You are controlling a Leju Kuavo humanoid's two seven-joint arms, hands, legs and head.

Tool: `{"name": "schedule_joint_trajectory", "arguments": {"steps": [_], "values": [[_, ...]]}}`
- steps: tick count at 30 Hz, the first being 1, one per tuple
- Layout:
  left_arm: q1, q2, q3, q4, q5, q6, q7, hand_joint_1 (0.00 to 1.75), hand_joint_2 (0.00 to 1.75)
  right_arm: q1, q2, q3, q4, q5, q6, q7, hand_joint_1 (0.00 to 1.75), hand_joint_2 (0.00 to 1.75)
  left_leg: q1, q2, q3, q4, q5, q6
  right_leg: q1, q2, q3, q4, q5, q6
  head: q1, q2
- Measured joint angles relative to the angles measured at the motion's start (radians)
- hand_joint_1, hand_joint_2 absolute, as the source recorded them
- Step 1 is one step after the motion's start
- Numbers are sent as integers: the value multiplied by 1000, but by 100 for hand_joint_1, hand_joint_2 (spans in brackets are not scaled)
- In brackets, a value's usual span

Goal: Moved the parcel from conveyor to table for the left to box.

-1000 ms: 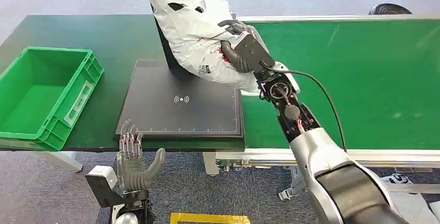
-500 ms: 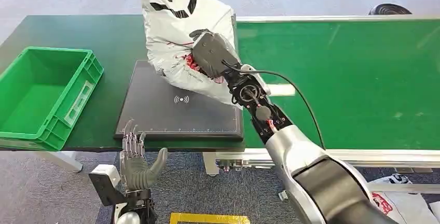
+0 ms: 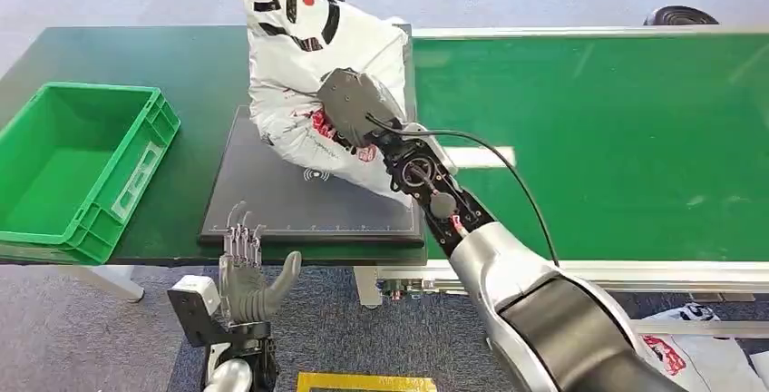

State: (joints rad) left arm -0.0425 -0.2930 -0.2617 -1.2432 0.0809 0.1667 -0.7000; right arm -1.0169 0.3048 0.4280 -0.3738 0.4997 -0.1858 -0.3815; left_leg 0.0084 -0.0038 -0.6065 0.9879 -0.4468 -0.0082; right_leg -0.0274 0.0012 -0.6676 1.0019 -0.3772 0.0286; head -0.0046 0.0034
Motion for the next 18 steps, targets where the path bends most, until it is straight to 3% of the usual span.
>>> {"name": "schedule_joint_trajectory", "arguments": {"steps": [5,6,7,18], "values": [[-10,-2,-1,14,3,-3,0,0,175,9,11,6,15,16,9,22,175,175,0,0,0,0,0,0,0,0,0,0,0,0,0,0],[-13,-2,-2,17,3,-3,0,0,175,15,15,9,18,20,9,26,52,175,0,0,0,0,0,0,0,0,0,0,0,0,0,0],[-17,-2,-3,20,3,-3,0,0,175,20,18,13,21,22,8,29,0,175,0,0,0,0,0,0,0,0,0,0,0,0,0,0],[-44,-2,-15,55,12,2,0,0,175,34,24,22,33,35,-9,69,0,175,0,-1,0,0,0,0,0,0,0,0,0,0,0,0]]}}
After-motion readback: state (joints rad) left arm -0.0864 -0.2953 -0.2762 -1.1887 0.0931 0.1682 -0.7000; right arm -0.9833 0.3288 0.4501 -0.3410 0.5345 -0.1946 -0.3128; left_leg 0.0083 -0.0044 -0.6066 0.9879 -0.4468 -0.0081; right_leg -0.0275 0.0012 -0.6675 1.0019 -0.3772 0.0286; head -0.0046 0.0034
